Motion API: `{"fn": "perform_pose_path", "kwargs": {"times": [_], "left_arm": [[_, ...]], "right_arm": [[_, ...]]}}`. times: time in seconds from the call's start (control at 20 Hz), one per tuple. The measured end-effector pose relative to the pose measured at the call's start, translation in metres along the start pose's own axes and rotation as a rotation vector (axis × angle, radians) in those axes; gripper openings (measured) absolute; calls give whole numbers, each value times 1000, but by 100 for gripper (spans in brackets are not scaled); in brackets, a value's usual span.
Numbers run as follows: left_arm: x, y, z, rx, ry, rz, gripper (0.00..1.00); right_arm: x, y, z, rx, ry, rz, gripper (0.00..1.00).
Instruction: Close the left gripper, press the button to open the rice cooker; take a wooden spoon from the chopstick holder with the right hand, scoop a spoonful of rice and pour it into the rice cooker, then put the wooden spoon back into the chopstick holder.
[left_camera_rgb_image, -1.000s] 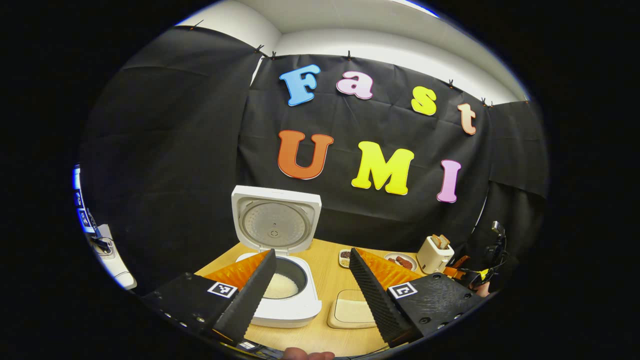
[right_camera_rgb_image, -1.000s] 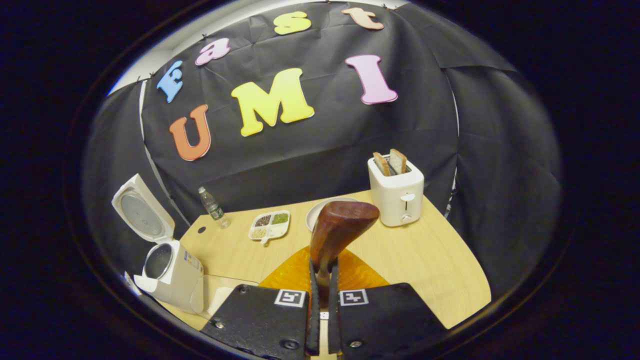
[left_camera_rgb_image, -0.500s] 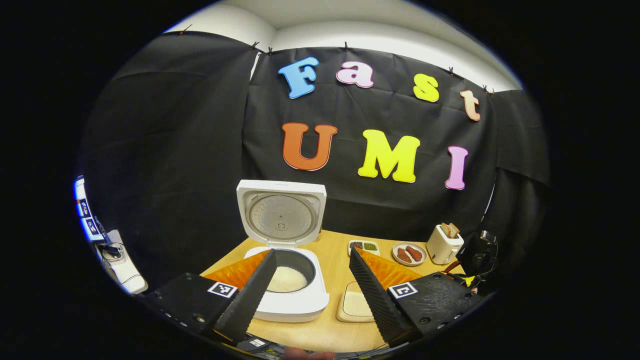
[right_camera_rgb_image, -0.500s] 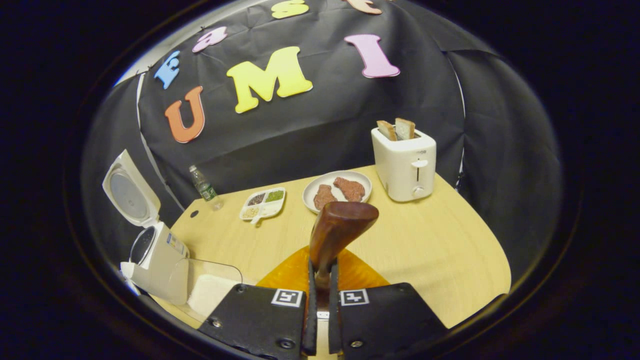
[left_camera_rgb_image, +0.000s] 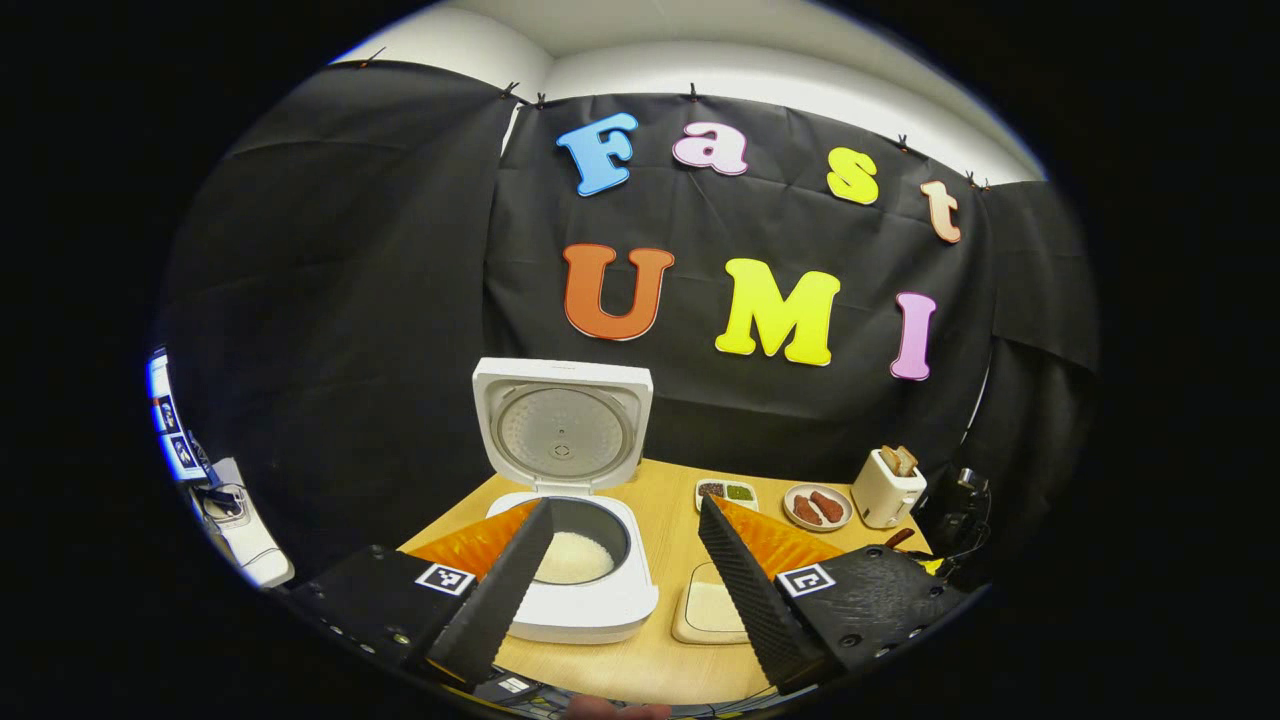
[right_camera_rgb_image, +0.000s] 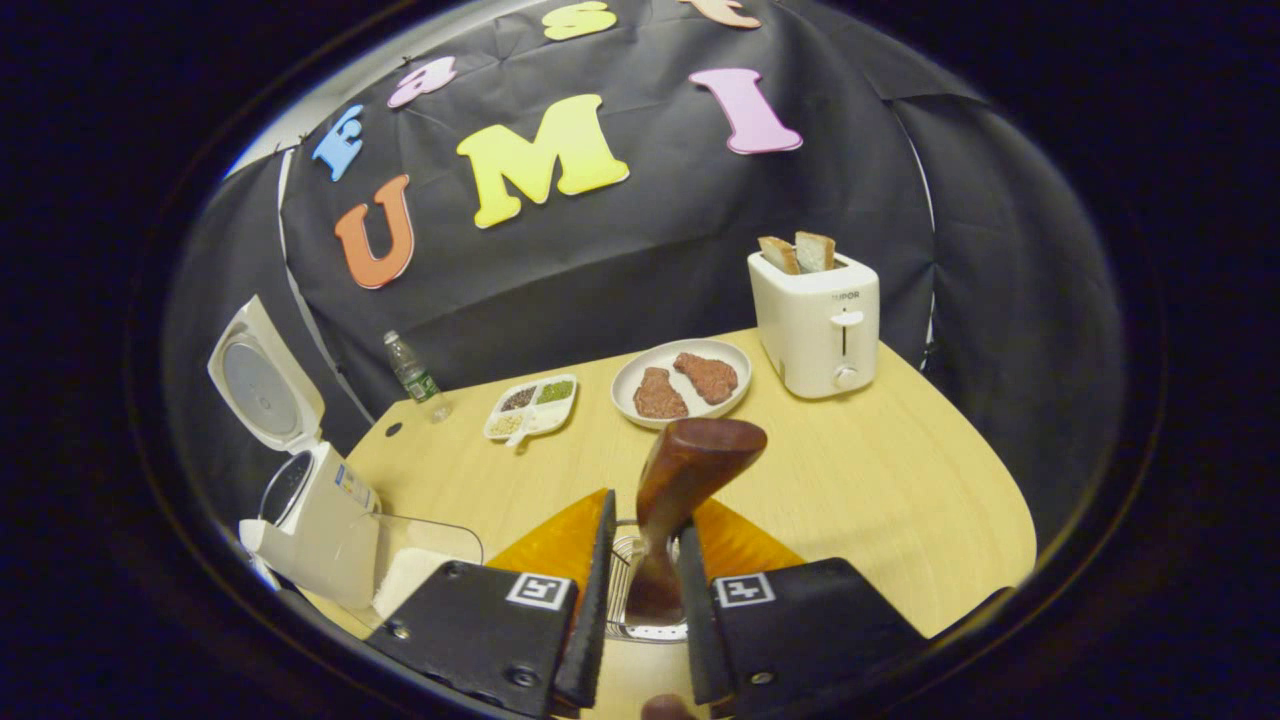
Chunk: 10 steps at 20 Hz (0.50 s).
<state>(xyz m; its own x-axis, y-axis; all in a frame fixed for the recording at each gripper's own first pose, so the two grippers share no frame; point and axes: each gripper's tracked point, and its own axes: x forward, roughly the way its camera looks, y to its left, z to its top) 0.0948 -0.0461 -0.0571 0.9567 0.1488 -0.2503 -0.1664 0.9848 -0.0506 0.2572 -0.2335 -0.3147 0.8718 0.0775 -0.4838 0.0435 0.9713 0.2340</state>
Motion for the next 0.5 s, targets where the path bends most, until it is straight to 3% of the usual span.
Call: {"fn": "perform_pose_path", "kwargs": {"times": [0.25, 0.4, 0.45, 0.5], "left_arm": [[6, -1, 12, -7, -43, -29, 94], [18, 7, 17, 23, -66, -23, 94], [21, 7, 24, 17, -77, -26, 94], [24, 8, 31, 7, -89, -30, 94]], "right_arm": [[-27, -13, 32, -14, -71, -73, 86], [-57, -17, 60, -21, -138, -110, 87], [-67, -16, 71, -28, -161, -121, 93], [-80, -14, 81, -34, -185, -127, 94]]}}
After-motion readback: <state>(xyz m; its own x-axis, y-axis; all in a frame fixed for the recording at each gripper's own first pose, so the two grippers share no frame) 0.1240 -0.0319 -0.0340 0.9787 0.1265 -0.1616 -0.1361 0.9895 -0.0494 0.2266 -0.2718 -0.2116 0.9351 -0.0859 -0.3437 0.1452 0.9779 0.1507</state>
